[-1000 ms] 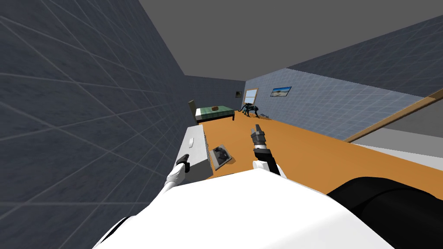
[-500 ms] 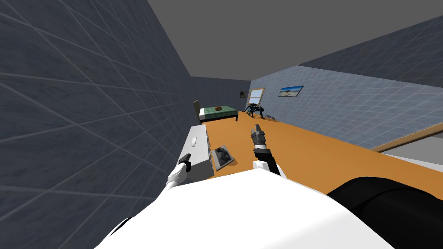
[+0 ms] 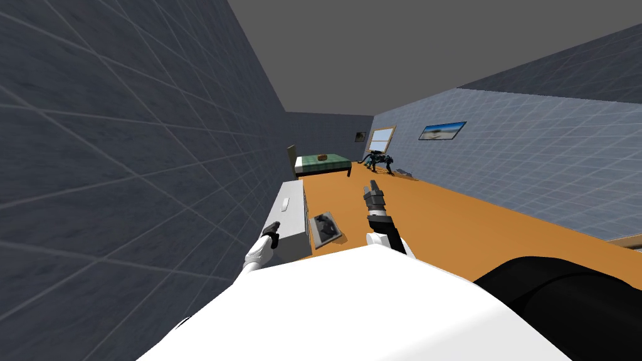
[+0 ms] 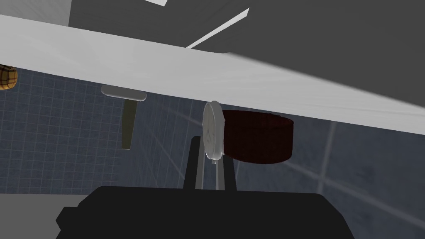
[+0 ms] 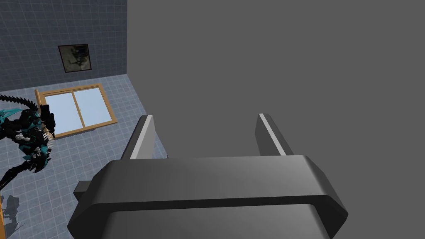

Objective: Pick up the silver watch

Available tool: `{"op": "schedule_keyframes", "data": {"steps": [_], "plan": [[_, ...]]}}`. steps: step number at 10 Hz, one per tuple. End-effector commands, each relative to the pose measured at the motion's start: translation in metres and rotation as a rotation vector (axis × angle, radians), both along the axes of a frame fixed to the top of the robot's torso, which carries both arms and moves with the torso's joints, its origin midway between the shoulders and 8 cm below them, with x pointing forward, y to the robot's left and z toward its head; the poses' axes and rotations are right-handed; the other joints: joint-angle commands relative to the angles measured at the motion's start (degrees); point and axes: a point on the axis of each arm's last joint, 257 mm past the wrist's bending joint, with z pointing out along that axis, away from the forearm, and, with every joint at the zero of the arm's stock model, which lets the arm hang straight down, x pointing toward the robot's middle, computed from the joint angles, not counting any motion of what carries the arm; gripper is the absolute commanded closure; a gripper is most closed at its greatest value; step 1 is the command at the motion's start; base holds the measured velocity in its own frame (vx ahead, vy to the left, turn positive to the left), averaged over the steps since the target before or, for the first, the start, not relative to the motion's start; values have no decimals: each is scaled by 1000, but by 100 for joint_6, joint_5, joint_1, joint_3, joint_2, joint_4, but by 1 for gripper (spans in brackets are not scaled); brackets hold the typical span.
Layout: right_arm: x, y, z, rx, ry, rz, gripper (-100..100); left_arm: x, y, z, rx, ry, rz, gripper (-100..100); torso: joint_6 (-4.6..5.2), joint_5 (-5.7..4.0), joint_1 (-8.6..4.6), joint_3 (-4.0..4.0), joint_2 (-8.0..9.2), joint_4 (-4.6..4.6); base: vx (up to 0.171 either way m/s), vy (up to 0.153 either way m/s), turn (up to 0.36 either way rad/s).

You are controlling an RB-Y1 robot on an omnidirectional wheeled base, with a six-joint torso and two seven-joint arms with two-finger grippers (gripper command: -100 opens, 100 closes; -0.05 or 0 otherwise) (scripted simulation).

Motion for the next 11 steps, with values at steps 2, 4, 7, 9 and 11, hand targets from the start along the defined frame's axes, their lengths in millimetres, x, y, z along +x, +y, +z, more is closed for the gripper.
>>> {"op": "schedule_keyframes", "data": {"steps": [2, 4, 7, 9, 11], "plan": [[0, 0, 0, 0, 0, 0, 0, 5, -14, 2, 2, -1, -38, 100, -12, -2, 2, 0, 1, -1, 25, -19, 168], [0, 0, 0, 0, 0, 0, 0, 9, -25, 4, 3, -4, -72, 100, -12, -2, -1, -1, 0, -2, 33, -28, 184], [0, 0, 0, 0, 0, 0, 0, 17, -48, 9, -11, -23, -127, 100, -5, -2, 0, -2, -2, -1, 34, -29, 174], [0, 0, 0, 0, 0, 0, 0, 17, -48, 9, 8, -16, -138, 100, -5, -2, -1, -1, -1, -1, 21, -23, 62], [0, 0, 0, 0, 0, 0, 0, 21, -60, 12, 12, -25, -171, 100, -11, -2, 2, 0, 1, -1, 27, -25, 164]]}}
